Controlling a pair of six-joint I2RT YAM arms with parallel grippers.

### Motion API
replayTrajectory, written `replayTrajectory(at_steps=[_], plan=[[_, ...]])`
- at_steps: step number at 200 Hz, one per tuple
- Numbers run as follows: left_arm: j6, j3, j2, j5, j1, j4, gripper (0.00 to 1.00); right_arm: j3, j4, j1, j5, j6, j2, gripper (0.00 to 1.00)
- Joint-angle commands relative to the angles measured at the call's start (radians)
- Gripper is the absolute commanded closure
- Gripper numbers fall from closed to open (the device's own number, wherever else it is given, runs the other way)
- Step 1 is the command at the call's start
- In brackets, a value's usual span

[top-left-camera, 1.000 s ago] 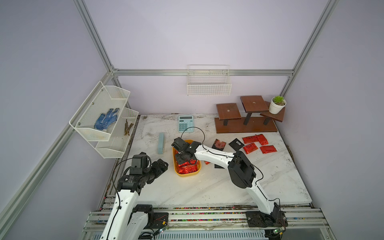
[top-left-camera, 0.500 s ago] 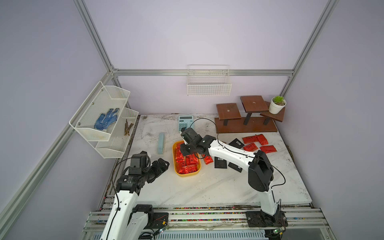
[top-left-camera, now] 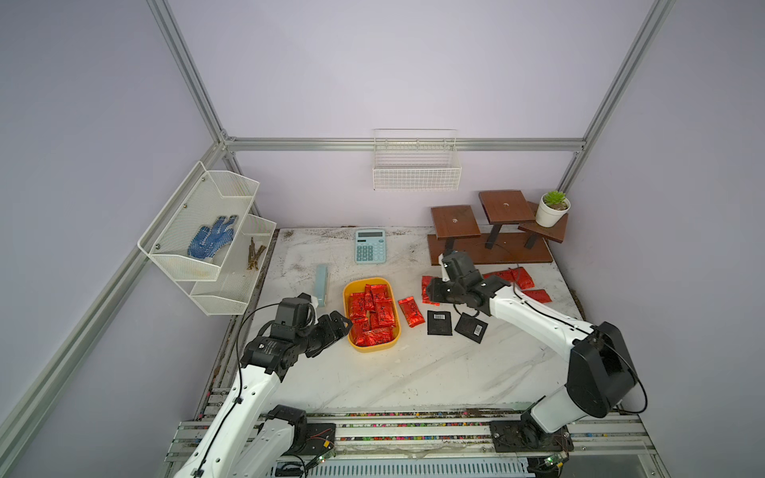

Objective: Take the tea bags out of the storage box
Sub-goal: Place the tea bag at the center of the board.

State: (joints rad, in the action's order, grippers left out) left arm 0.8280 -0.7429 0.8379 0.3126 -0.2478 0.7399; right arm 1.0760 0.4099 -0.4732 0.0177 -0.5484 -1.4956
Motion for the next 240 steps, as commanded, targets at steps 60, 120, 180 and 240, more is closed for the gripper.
replayTrajectory(at_steps=[60, 120, 180, 240], plan=[[0.068, -0.001, 0.103, -0.048, -0.168, -0.220, 0.17, -0.425, -0.181, 0.423, 0.071, -0.255, 0.255, 0.59], [0.082, 0.072, 0.017, -0.054, -0.171, -0.226, 0.16, -0.447, -0.196, 0.550, 0.028, -0.404, 0.183, 0.58], [0.091, 0.099, -0.014, -0.058, -0.170, -0.218, 0.16, -0.424, -0.229, 0.585, 0.040, -0.488, 0.071, 0.46], [0.079, 0.069, 0.014, -0.082, -0.171, -0.201, 0.16, -0.462, -0.202, 0.599, 0.070, -0.459, 0.178, 0.18]])
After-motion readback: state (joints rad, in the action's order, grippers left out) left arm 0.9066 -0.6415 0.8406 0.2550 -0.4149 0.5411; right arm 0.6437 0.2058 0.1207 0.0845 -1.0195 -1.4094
